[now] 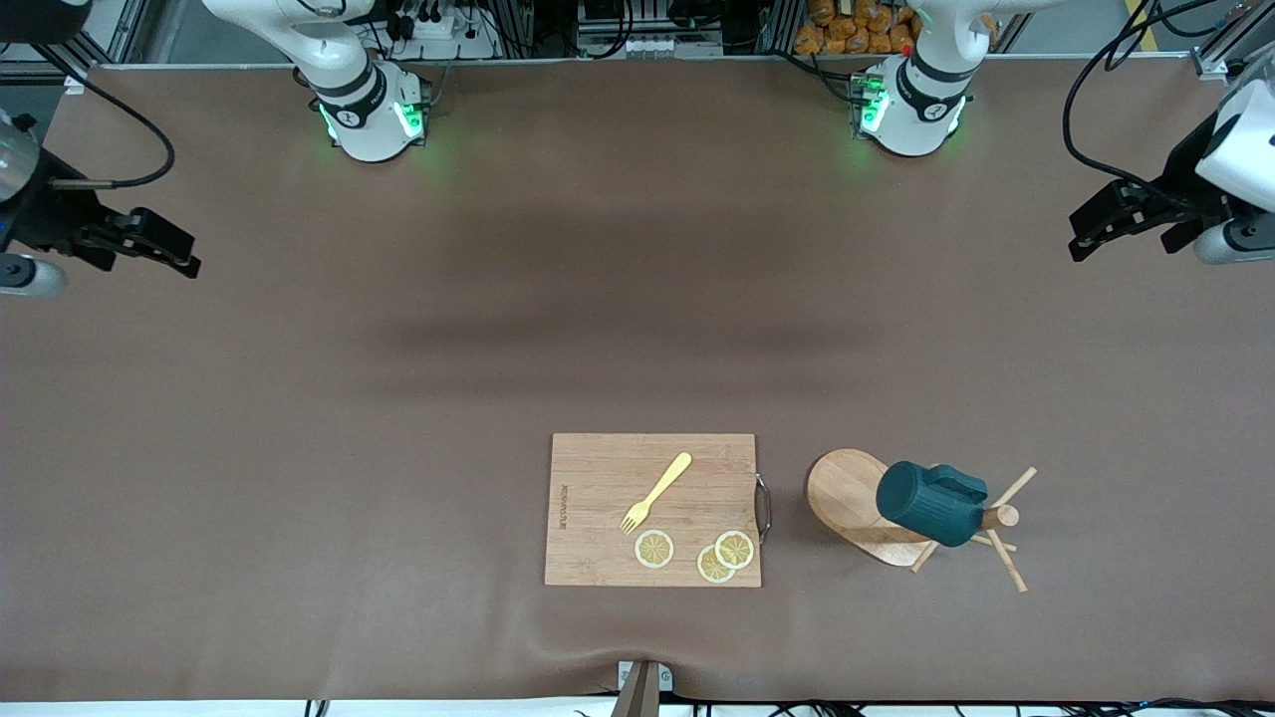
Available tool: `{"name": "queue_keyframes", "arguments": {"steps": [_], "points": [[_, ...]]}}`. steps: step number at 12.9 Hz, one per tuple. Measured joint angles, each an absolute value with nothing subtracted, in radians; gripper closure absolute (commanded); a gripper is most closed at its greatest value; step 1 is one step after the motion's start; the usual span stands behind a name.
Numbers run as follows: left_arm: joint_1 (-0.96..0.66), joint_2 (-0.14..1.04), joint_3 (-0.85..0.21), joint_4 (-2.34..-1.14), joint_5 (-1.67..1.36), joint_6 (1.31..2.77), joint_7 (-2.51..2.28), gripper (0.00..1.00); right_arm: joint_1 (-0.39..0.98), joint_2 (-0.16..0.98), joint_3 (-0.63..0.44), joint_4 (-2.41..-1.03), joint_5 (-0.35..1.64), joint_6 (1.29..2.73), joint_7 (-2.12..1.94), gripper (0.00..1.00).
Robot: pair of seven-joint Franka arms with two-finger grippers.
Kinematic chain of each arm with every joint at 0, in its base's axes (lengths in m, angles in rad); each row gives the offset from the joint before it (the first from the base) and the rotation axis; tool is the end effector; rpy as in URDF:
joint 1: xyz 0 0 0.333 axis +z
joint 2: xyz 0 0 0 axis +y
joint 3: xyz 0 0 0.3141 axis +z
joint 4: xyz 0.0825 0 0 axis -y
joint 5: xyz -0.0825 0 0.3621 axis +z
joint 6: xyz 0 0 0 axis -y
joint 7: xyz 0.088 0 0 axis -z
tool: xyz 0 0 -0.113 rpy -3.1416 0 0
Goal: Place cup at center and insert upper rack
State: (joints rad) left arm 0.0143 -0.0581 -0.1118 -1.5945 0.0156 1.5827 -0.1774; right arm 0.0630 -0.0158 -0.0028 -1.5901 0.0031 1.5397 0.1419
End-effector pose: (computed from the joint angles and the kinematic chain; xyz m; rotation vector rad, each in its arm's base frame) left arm 0.5140 -0.0504 0.6373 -3.1226 -0.1251 -0.0758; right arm 0.5230 0.0319 0.6136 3.1381 -0.1282 -0.0546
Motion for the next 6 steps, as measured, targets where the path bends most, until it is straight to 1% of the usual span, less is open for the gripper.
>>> {"name": "queue_keyframes", "arguments": {"steps": [3, 6], "points": [[0.014, -0.054, -0.112, -1.592, 0.016, 1.582, -0.177, 0.00, 0.109, -0.022, 0.001, -1.584, 0.002, 1.520, 0.145, 0.00], [0.014, -0.042, -0.112, -1.592, 0.016, 1.574, -0.169, 0.00, 0.115, -0.026, -0.002, -1.582, 0.000, 1.493, 0.145, 0.00]]}}
